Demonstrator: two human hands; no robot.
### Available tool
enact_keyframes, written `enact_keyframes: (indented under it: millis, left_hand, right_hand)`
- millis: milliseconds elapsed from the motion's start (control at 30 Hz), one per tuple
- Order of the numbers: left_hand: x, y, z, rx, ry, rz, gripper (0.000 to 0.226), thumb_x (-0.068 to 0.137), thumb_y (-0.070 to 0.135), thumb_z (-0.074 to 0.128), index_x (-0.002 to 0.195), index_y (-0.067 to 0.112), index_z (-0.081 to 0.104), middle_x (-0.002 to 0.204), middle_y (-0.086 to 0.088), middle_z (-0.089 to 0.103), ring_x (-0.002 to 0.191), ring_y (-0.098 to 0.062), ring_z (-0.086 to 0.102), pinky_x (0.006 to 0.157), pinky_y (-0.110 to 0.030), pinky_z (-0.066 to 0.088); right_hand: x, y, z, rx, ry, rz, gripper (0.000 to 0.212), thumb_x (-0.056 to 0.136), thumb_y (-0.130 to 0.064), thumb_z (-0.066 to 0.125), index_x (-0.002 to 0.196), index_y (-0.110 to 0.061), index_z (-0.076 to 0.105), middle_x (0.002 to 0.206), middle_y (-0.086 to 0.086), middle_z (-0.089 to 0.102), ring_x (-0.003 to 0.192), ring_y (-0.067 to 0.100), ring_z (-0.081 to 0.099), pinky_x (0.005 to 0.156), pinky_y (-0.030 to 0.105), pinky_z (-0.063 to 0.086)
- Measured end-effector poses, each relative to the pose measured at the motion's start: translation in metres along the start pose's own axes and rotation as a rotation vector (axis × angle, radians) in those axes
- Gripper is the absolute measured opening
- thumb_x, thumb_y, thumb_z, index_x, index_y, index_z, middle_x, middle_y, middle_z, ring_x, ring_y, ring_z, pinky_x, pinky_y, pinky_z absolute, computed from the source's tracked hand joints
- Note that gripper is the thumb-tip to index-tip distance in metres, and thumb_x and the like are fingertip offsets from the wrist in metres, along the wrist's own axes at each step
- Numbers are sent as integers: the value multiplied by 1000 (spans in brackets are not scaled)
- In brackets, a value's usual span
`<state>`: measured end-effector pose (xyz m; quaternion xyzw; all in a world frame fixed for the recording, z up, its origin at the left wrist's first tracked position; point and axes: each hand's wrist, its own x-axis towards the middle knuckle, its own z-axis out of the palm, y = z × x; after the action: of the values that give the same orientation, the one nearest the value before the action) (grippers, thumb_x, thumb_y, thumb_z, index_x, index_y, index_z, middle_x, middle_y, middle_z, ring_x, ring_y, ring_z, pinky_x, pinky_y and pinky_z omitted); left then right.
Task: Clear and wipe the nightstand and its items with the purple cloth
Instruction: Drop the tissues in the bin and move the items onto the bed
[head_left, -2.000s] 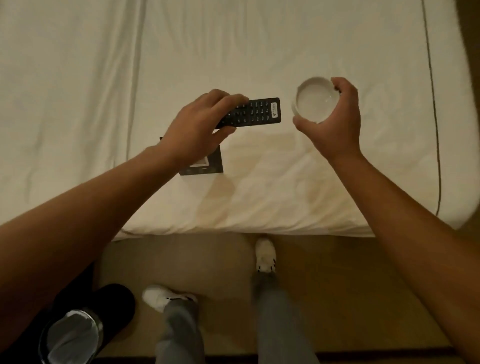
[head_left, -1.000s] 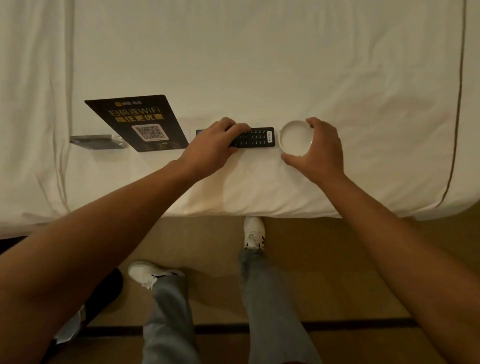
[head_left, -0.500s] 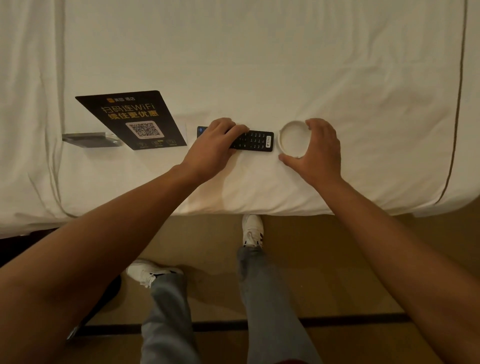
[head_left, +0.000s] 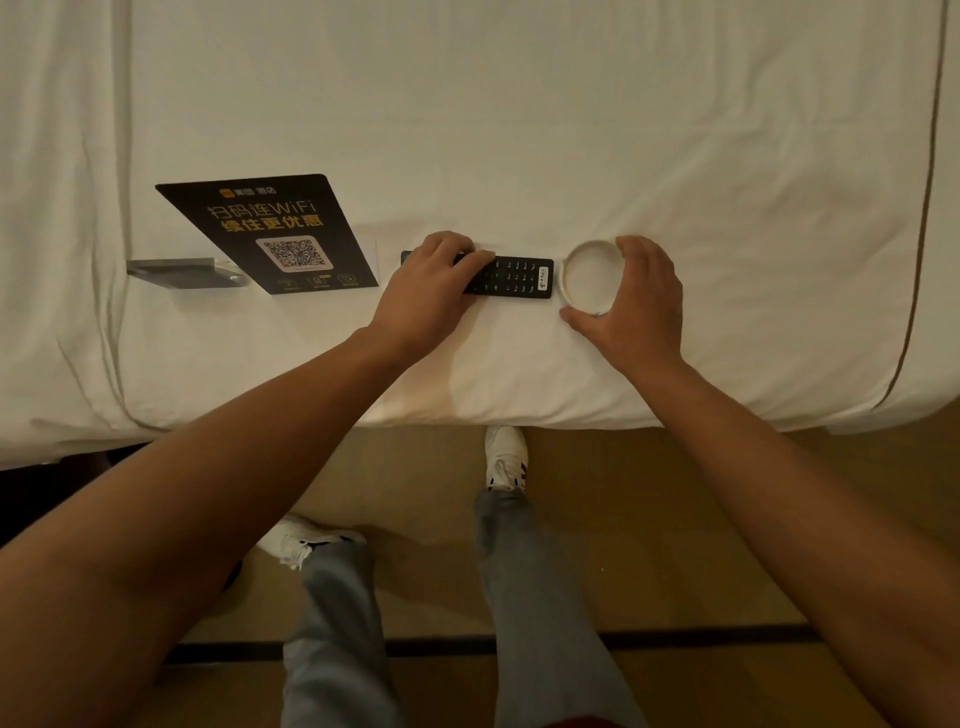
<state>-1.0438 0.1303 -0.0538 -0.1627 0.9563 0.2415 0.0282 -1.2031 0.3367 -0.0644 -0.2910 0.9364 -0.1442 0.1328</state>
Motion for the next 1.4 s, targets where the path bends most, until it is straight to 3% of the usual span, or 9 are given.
enact_keyframes:
  millis: [233, 400, 700, 800, 967, 1200, 1400]
  left_hand:
    - [0, 1, -5, -56, -34, -25, 53, 97, 19, 66, 146, 11, 51, 136, -15, 54, 130, -33, 47, 100, -47, 48]
    - [-7, 4, -29, -106, 8, 25, 69, 92, 27, 72, 152, 19, 39, 152, -13, 41, 139, -31, 41, 106, -45, 48]
    - [-41, -18, -146, -6, 410, 135, 54, 97, 44, 63, 142, 15, 54, 156, -11, 44, 152, -32, 28, 120, -53, 32]
    - [-74, -51, -189, 29, 500, 70, 56, 97, 46, 63, 143, 17, 54, 156, -12, 43, 151, -34, 29, 118, -55, 32]
    - [-158, -133, -249, 81, 634, -85, 69, 97, 57, 59, 153, 24, 36, 163, -10, 32, 154, -30, 25, 120, -54, 30]
    - [-310, -266, -312, 215, 759, -318, 71, 95, 66, 54, 153, 26, 41, 157, -8, 40, 146, -29, 36, 117, -45, 31]
    - [-442, -359, -340, 228, 782, -483, 70, 96, 64, 54, 152, 23, 44, 158, -10, 39, 148, -32, 33, 117, -51, 30]
  right_hand:
    - [-3, -7, -5, 31, -13, -8, 107, 69, -58, 86, 151, -11, 37, 155, 10, 42, 146, 29, 36, 117, 46, 35]
    - [8, -43, -32, 178, 149, -87, 92, 82, -62, 71, 150, -8, 40, 155, 8, 43, 145, 25, 39, 118, 40, 35]
    - [30, -198, -85, 285, 261, -348, 67, 93, -54, 63, 144, -12, 51, 153, 8, 46, 143, 22, 41, 114, 40, 41]
    - [22, -257, -91, 304, 236, -453, 60, 94, -49, 64, 142, -15, 54, 153, 6, 46, 144, 21, 40, 113, 44, 41]
    - [2, -376, -85, 353, 216, -654, 56, 95, -45, 65, 142, -16, 55, 153, 7, 46, 145, 24, 39, 114, 48, 40]
    - [-59, -554, -36, 340, 125, -868, 60, 93, -48, 65, 144, -20, 53, 155, 6, 44, 146, 23, 37, 116, 48, 37]
    - [-125, -679, 28, 336, 60, -951, 62, 92, -50, 66, 145, -21, 53, 156, 5, 43, 147, 23, 36, 116, 48, 37]
